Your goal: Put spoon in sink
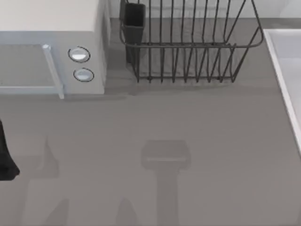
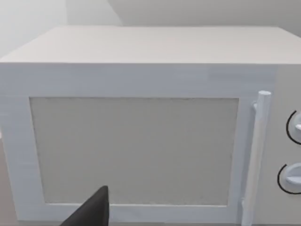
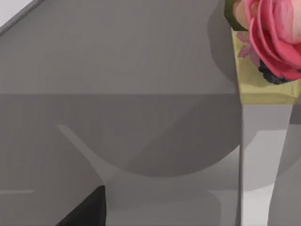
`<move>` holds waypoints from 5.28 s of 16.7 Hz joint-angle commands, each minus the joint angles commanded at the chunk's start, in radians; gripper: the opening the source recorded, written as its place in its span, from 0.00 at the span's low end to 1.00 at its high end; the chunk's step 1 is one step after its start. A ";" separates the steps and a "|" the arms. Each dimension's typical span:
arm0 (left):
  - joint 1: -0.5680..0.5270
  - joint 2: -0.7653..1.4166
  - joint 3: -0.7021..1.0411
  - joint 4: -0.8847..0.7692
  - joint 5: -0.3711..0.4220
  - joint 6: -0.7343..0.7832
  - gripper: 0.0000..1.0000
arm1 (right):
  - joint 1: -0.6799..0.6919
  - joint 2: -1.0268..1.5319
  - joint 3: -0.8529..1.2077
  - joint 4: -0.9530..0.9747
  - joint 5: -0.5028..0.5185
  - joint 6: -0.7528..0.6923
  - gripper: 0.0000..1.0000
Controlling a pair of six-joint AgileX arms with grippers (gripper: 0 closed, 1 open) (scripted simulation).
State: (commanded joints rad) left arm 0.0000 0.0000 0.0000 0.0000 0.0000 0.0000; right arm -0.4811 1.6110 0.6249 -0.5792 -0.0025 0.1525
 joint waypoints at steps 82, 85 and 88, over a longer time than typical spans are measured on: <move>0.000 0.000 0.000 0.000 0.000 0.000 1.00 | 0.322 1.038 1.978 -0.926 0.018 0.333 0.00; 0.000 0.000 0.000 0.000 0.000 0.000 1.00 | 0.323 1.001 1.852 -0.838 0.018 0.335 0.00; 0.000 0.000 0.000 0.000 0.000 0.000 1.00 | 0.323 0.990 1.821 -0.810 0.019 0.336 0.00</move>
State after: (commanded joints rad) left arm 0.0000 0.0000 0.0000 0.0000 0.0000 0.0000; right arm -0.1577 2.6009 2.4457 -1.3893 0.0160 0.4887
